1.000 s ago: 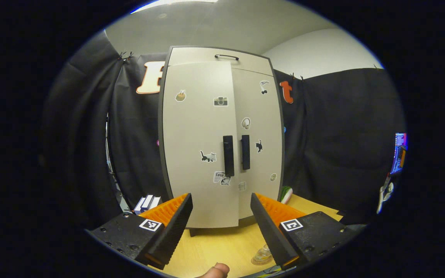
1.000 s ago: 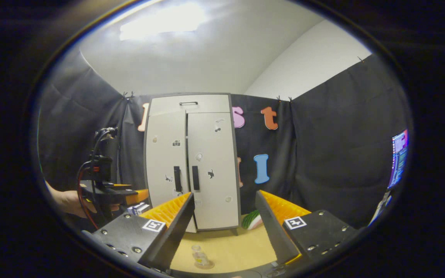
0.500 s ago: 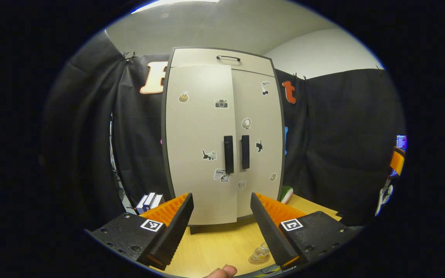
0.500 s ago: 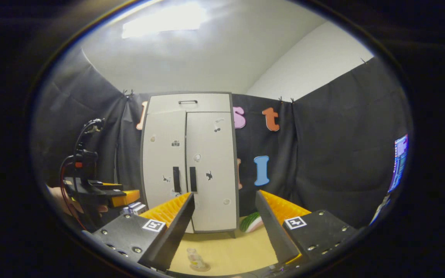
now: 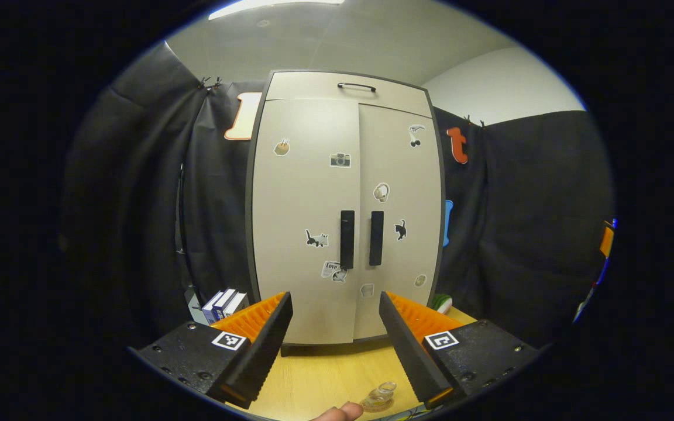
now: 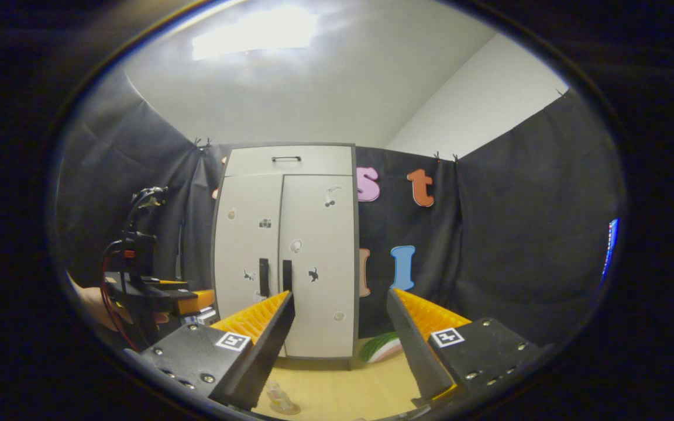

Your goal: Grasp the bottle in the cabinet with the left hand and place it on the coaster, then close the right door with the right hand and the left door with the left hand.

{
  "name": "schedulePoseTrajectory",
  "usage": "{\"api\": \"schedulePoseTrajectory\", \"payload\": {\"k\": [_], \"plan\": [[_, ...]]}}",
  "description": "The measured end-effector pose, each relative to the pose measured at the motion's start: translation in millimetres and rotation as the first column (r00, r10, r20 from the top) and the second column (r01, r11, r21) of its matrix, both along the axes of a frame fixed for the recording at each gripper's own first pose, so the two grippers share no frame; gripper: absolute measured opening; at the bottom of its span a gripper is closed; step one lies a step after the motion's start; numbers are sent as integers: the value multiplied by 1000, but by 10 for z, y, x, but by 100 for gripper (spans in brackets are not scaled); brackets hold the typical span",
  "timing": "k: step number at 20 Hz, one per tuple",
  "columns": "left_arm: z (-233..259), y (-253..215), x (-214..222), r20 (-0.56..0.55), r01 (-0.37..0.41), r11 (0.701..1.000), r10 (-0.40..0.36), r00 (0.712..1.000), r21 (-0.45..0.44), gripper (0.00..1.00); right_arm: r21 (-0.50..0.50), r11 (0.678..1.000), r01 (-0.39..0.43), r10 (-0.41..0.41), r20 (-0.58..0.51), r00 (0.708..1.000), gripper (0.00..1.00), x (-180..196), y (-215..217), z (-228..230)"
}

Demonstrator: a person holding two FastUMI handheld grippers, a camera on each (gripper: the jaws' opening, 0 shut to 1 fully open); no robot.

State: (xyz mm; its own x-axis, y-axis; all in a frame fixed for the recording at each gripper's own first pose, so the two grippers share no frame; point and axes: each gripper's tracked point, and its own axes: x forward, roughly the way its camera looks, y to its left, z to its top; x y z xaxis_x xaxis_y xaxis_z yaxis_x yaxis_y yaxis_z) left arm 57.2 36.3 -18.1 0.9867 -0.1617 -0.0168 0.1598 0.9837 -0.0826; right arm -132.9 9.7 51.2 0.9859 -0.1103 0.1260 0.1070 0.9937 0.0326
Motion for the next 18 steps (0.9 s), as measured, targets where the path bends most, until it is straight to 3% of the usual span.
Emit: {"api": "schedulePoseTrajectory", "payload": {"k": [9, 18], "plan": [[159, -400, 99, 45, -11, 999, 9, 999, 30, 95, -7, 999, -37, 37, 16, 999, 96, 73, -51, 12], [207, -586, 149, 69, 26, 998, -29, 997, 49, 95, 15, 1000, -23, 22, 18, 1000, 96, 104, -90, 3]]}}
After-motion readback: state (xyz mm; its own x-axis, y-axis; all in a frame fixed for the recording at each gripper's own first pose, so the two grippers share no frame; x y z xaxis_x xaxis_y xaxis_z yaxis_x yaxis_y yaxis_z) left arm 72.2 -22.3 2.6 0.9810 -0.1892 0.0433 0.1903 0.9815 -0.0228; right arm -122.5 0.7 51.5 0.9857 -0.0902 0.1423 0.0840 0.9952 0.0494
